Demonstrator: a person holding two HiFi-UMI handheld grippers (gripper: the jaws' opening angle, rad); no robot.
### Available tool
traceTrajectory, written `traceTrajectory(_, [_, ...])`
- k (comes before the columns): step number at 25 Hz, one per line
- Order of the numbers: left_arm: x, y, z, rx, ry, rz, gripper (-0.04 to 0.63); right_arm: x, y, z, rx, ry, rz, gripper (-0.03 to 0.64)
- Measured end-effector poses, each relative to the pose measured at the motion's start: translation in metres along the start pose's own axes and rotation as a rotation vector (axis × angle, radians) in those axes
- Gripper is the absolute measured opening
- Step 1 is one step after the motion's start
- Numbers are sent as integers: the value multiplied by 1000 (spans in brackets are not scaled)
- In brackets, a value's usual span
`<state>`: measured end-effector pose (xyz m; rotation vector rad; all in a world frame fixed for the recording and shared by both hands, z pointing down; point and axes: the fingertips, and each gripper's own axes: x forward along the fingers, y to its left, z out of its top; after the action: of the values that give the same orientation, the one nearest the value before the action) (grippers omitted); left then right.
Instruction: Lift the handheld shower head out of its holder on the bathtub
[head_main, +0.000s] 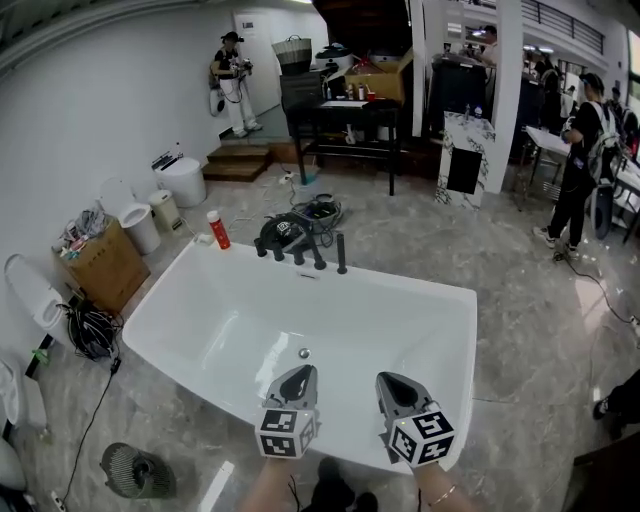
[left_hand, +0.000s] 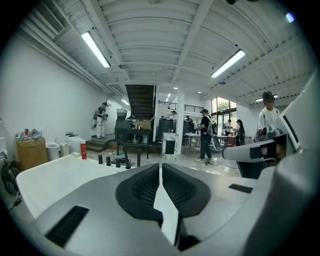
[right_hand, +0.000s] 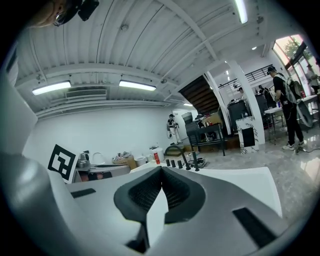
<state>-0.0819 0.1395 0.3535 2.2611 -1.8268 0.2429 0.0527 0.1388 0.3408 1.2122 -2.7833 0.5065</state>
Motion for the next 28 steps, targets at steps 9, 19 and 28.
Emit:
traceTrajectory(9, [140, 117, 13, 4, 36, -65, 32, 168, -43, 10, 22, 36, -76, 8])
traceTrajectory(19, [282, 201, 10, 5, 60, -91, 83, 290, -119, 0, 54, 69, -175, 8])
traceTrajectory(28, [408, 231, -11, 2, 89, -93, 115, 378, -189, -23, 55, 111, -171, 8])
